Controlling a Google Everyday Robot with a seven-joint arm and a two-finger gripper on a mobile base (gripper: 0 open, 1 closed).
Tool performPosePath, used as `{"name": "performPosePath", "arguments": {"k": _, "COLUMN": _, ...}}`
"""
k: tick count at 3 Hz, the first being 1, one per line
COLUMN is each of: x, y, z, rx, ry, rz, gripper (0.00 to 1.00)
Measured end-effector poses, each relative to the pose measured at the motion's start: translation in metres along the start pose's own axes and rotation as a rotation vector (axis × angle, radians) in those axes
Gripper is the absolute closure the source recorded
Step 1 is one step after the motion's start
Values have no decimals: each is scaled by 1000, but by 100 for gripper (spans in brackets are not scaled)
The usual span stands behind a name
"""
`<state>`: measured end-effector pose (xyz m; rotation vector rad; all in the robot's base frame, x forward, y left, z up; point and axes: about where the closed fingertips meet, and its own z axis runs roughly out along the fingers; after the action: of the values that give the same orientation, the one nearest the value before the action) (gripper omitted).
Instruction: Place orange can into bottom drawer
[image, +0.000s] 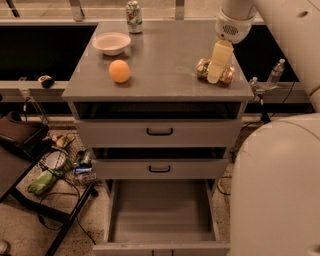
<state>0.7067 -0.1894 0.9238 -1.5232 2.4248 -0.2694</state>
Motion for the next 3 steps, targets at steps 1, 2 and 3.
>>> {"name": "performPosePath", "arguments": {"k": 1, "x": -7, "y": -3, "z": 27, "rx": -41, "ry": -58, "rz": 51, "gripper": 0}}
{"name": "performPosePath", "arguments": {"k": 2, "x": -14, "y": -8, "z": 48, "rx": -66, "ry": -92, "rz": 83, "gripper": 10}}
{"name": "performPosePath", "arguments": {"k": 3, "x": -24, "y": -9, "z": 69, "rx": -86, "ry": -95, "rz": 88, "gripper": 27}}
